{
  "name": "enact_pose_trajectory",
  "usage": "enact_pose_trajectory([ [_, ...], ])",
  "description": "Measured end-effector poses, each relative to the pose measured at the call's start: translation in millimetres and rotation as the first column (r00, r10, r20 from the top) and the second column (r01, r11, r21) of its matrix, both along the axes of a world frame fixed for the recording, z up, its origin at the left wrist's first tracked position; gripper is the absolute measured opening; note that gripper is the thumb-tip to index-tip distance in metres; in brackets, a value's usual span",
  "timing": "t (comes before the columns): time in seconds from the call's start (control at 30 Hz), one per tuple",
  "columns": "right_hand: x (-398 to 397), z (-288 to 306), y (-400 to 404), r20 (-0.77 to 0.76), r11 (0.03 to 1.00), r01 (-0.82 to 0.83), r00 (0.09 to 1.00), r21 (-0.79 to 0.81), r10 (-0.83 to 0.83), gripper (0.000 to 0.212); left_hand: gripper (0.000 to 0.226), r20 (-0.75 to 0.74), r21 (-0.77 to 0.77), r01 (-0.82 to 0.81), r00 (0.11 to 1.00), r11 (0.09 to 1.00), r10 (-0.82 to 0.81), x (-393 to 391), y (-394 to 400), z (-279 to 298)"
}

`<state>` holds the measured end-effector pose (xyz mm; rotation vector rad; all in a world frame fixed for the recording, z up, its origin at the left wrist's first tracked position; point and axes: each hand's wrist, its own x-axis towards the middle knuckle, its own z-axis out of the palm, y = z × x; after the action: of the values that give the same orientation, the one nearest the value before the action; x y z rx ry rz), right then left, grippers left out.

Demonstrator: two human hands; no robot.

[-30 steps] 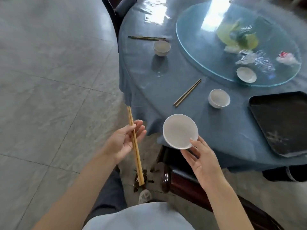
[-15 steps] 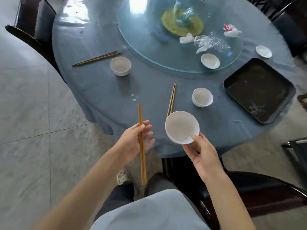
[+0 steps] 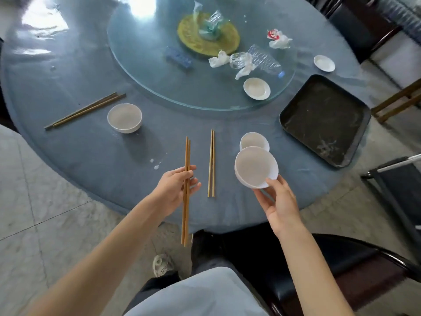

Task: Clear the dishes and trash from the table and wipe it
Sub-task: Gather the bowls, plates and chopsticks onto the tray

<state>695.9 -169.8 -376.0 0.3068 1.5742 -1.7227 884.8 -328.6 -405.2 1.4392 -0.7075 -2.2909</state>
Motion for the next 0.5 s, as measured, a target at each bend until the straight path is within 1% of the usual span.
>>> enact_pose_trajectory([
  [0.1, -36.0, -13.0, -21.1, -0.028, 0.999, 0.024, 0.999, 0.043, -0.023, 0.022, 0.02, 0.107, -0.079, 0.062, 0.993, 0.995, -0.054, -32.2, -23.3, -13.5],
  [0.23, -83.6, -30.7, -50.3, -0.051, 0.995, -0.022, 0.998, 0.1, 0.027, 0.025, 0.018, 0.354, -0.185, 0.117, 0.934, 0.976, -0.045, -79.6, -49.0, -45.3],
  [0.33, -117.4, -46.1, -71.1, -0.075, 0.983, -0.035, 0.996, 0.178, 0.049, 0.029, 0.019, 0.523, -0.248, 0.202, 0.851, 0.947, -0.045, -113.1, -63.8, -68.9],
  [0.4, -135.1, -56.0, -82.8, -0.074, 0.976, -0.048, 0.995, 0.214, 0.065, 0.025, 0.024, 0.649, -0.295, 0.323, 0.759, 0.899, -0.06, -130.5, -69.6, -77.1],
  [0.5, -155.3, -68.9, -95.7, -0.073, 0.961, -0.095, 0.99, 0.258, 0.117, 0.026, 0.029, 0.75, -0.342, 0.442, 0.66, 0.829, -0.042, -149.2, -73.3, -91.9],
])
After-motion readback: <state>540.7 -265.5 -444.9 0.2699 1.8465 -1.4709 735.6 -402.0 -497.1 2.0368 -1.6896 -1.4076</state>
